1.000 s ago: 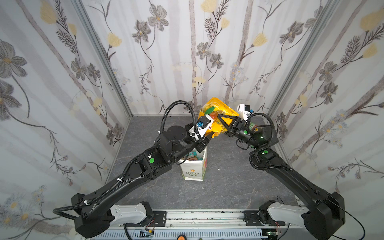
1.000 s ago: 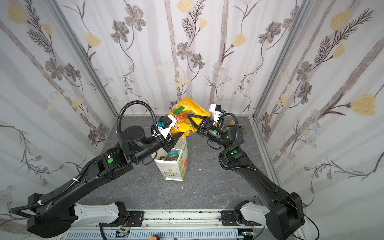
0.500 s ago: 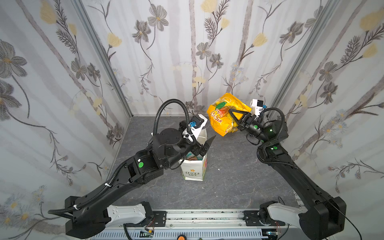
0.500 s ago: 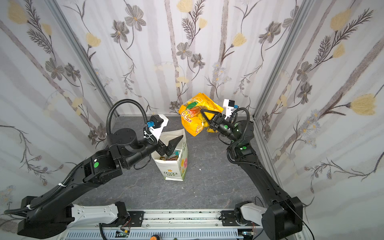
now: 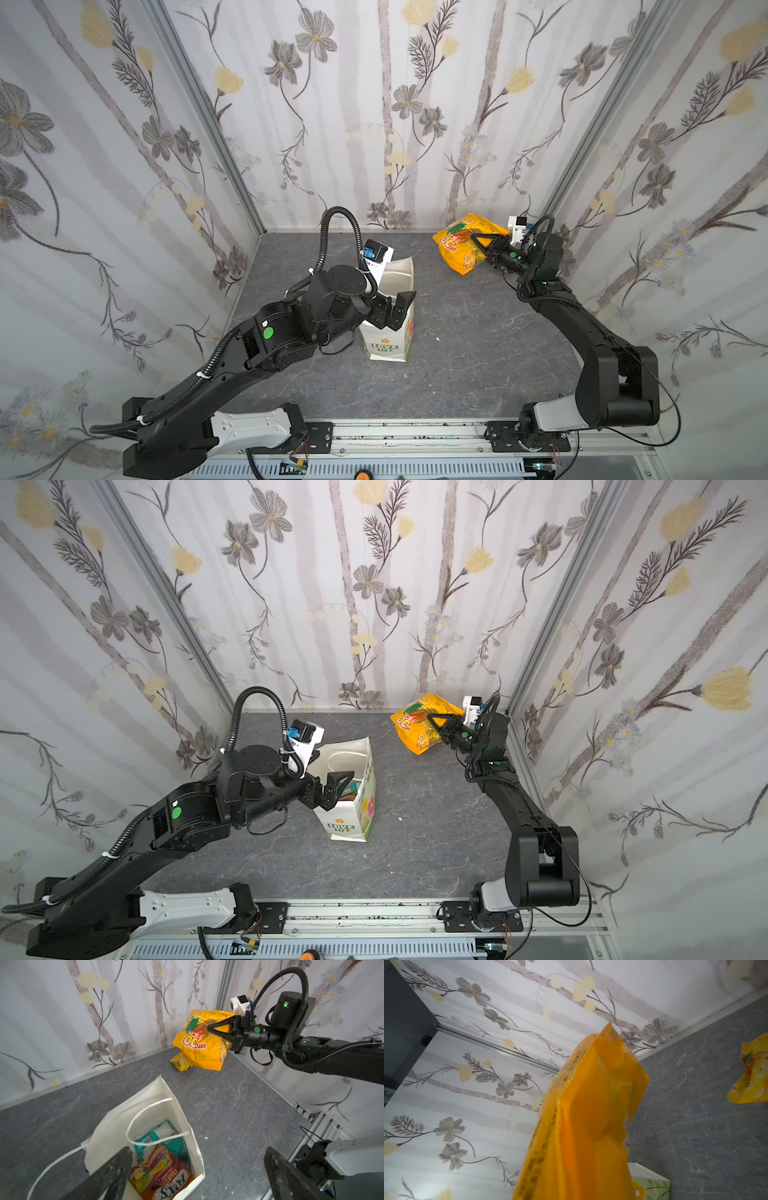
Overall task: Take the snacks out of the paper bag
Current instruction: 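Place the yellow mango bag on the table near the other packets with the right gripper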
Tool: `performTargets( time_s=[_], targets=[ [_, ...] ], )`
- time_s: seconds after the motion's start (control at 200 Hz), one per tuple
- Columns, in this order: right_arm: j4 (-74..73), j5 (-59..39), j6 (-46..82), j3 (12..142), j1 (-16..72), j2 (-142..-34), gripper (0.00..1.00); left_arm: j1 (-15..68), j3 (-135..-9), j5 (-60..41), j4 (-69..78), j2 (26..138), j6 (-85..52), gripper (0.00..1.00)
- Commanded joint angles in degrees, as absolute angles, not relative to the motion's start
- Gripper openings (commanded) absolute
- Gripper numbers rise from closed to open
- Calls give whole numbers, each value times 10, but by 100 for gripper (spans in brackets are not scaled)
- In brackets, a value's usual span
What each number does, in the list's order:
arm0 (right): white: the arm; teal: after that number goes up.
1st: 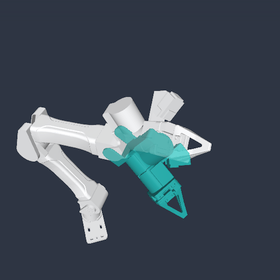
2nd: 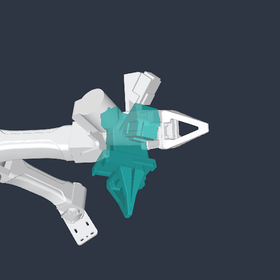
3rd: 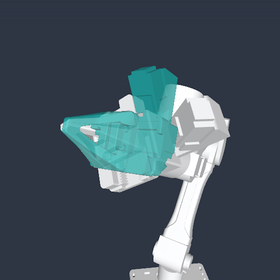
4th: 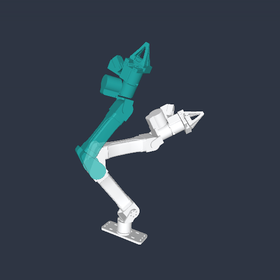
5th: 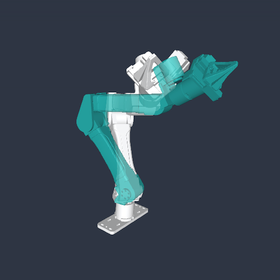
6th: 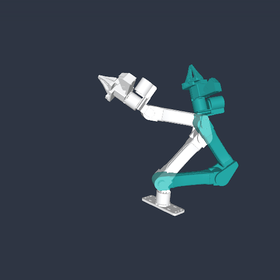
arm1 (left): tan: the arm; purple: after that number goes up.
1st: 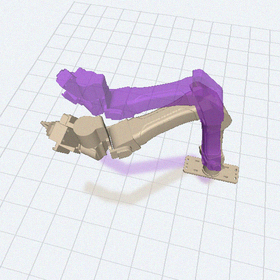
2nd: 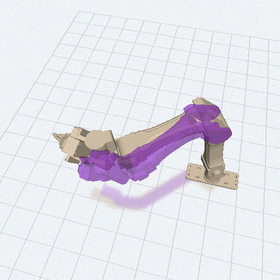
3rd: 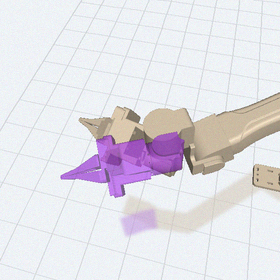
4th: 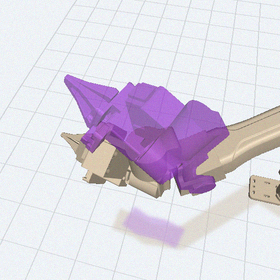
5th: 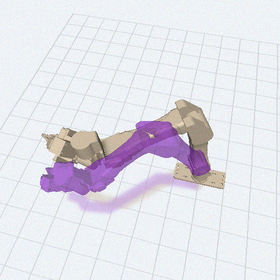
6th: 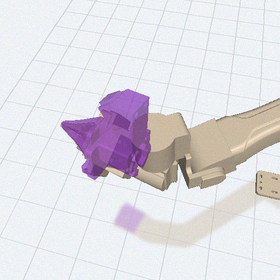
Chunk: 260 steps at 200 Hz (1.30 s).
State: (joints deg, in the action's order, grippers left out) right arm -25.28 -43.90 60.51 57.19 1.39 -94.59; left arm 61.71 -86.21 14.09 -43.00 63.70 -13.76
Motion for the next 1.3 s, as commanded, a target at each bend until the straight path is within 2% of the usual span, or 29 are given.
performTargets(
  time_s=[0.0,0.45,0.694,0.924,1.004,1.294],
  targets=[
    [-261,-454,557,569,7,-980,16,616,-855,125,-452,637,-173,100],
    [-212,-397,484,559,-5,-1116,16,616,-839,147,-455,634,-177,100],
    [-194,-379,460,558,-6,-1149,23,616,-840,161,-458,638,-173,100],
    [-124,-334,417,565,-9,-1153,41,616,-838,172,-461,635,-174,100],
    [-99,-323,402,569,-11,-1150,54,616,-838,177,-460,634,-173,100],
    [-34,-308,349,571,-23,-1143,82,615,-850,214,-494,651,-180,100]
  ],
)
